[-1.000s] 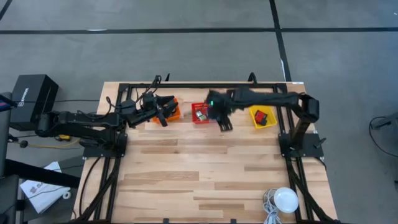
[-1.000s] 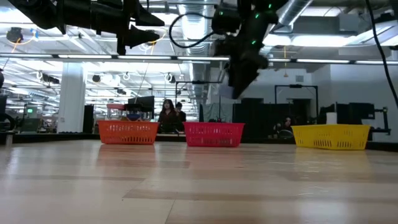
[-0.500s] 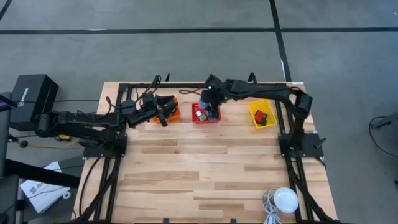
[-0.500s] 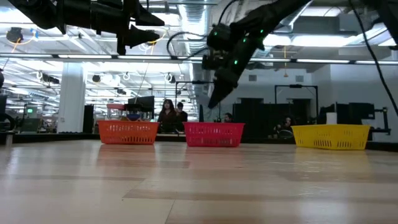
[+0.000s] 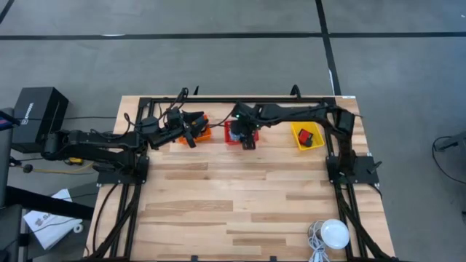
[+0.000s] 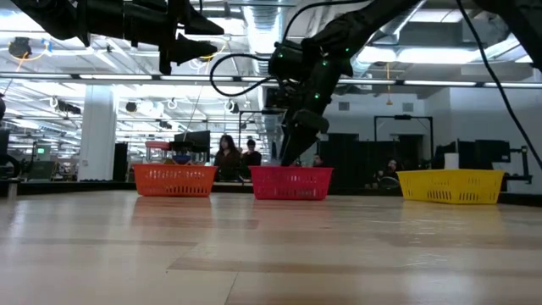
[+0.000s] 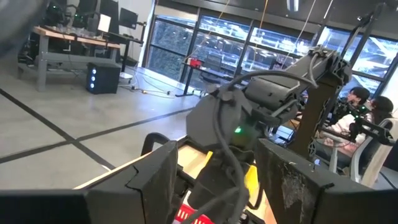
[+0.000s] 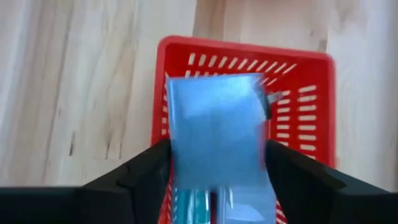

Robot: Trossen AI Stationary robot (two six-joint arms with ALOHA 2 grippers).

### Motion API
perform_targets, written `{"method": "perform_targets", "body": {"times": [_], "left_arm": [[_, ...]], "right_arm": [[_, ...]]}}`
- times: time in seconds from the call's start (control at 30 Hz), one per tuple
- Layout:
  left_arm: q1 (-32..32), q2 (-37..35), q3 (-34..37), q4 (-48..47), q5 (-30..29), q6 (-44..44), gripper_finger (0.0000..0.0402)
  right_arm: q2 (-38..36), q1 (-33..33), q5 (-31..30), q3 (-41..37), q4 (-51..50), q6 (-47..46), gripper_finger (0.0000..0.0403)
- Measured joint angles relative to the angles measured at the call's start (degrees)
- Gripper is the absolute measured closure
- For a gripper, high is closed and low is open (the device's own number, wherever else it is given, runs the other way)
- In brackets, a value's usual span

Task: Pick & Place Office items
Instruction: Put the light violet charger adapter into the red bin, then return to Home Position

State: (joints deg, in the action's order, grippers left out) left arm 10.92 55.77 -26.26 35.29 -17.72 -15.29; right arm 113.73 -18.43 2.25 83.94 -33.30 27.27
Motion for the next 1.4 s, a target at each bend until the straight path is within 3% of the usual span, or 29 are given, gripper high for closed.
{"method": "perform_targets", "body": {"times": [0.13,0.43,0.53,0.7,0.9,1.03,1.2,1.4], "left_arm": [[0.0,0.0,0.0,0.0,0.0,0.0,0.0192],[0.0,0.0,0.0,0.2,0.0,0.0,0.0192],[0.0,0.0,0.0,0.3,0.0,0.2,0.0192],[0.0,0.0,0.0,0.4,0.0,8.6,0.0197],[-0.8,-0.5,0.0,0.5,0.1,12.8,0.0258],[-2.2,-2.0,-0.1,0.1,0.1,15.5,0.0318],[-4.7,-8.4,0.0,-7.8,1.2,16.6,0.0385],[-6.3,-19.7,0.0,-21.5,1.8,16.9,0.0394]], "right_arm": [[-0.1,0.5,-1.0,0.0,-0.1,0.2,0.0137],[-1.5,0.7,-3.9,1.3,-2.7,-0.8,0.0133],[-2.2,1.1,-4.0,5.2,-11.1,-1.6,0.0133],[-5.4,2.2,-3.7,10.8,-25.2,-3.0,0.0133],[-14.6,3.1,-2.0,9.9,-31.3,-6.1,0.0132],[-24.2,2.9,4.6,4.6,-28.8,-6.8,0.0132],[-38.6,2.5,11.2,-8.7,-16.6,-7.6,0.0132],[-54.7,2.4,11.1,-20.8,-7.4,-10.8,0.0132]]}}
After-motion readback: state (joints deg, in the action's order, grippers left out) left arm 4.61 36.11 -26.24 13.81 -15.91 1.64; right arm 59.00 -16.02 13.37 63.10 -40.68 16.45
